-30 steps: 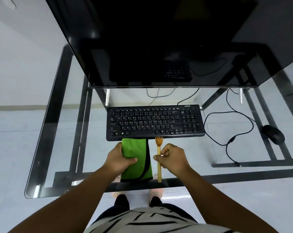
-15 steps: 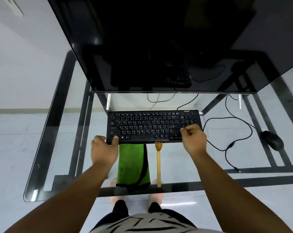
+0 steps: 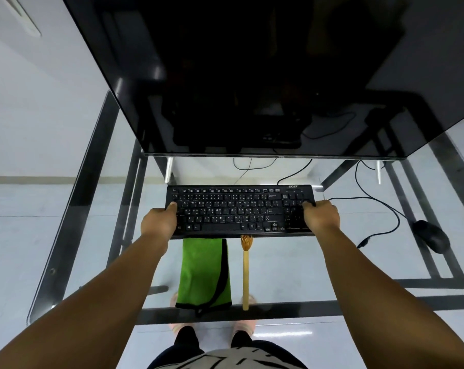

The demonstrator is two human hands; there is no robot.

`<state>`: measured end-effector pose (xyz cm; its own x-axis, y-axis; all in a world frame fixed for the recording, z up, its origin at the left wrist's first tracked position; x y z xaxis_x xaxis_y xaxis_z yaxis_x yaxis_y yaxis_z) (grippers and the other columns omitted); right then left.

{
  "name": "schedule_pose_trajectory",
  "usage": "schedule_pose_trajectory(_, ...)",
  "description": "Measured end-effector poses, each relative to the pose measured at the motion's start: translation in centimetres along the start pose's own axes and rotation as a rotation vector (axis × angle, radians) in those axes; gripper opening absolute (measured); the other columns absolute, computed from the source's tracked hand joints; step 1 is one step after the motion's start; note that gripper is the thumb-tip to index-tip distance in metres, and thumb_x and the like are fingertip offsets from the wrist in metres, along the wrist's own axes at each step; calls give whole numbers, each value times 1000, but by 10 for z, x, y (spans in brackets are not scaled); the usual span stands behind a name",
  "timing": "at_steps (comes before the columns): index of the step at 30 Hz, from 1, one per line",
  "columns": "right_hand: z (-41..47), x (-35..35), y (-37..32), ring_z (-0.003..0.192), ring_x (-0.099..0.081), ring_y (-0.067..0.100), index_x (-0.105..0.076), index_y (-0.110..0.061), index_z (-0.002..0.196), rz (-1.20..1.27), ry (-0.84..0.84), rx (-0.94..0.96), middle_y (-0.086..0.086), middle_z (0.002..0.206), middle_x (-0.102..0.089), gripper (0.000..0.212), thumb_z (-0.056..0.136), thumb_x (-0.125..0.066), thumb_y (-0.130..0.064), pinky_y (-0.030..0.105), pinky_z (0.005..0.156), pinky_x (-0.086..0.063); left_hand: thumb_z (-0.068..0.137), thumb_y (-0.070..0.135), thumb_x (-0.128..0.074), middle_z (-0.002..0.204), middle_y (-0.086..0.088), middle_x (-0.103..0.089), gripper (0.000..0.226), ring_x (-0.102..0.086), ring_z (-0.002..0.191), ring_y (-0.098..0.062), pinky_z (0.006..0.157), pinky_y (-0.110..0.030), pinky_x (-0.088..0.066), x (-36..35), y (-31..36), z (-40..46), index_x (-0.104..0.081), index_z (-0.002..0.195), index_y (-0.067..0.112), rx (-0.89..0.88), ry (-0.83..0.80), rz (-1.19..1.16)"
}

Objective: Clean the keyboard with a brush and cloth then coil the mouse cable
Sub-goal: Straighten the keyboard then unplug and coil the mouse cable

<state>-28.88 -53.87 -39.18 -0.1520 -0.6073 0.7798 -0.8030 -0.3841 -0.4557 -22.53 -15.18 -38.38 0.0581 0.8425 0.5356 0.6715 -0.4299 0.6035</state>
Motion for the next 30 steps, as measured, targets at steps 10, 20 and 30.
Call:
schedule_pose_trajectory(10, 17, 16, -19, 67, -53, 30, -52, -5, 65, 102, -10, 73, 9, 67, -55, 39, 95, -50, -29, 32, 57, -37, 97, 44, -44, 76, -6, -47, 40, -44, 73, -25, 71, -37, -38, -4, 34, 16, -48, 78, 9, -23, -25, -74)
schedule_pose_trajectory(20, 49, 22, -56, 71, -54, 32, -53, -5, 68, 97, -64, 95, 10, 65, -53, 35, 96, -50, -25, 37, 67, -45, 98, 43, -46, 82, 1, -49, 29, -49, 92, -28, 95, -44, -45, -15, 60, 44, -51, 108, 17, 14, -49, -121)
schedule_pose_trajectory(30, 62, 15, -65, 102, -61, 42, -63, 6, 108, 173, -37, 88, 24, 110, -64, 32, 95, -56, -23, 39, 82, -48, 97, 35, -47, 140, -9, -50, 47, -47, 122, -32, 95, -38, -34, -23, 66, 61, -47, 141, 18, 47, -92, -238)
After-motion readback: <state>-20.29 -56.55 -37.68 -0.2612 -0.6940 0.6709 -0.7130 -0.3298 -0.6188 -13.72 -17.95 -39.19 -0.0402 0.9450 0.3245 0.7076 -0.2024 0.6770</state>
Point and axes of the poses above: each hand's wrist, its own z-axis towards the middle knuckle, its own x-axis out of the back of the hand, y = z × x, the point moved 5 cm from there along z, towards the middle knuckle
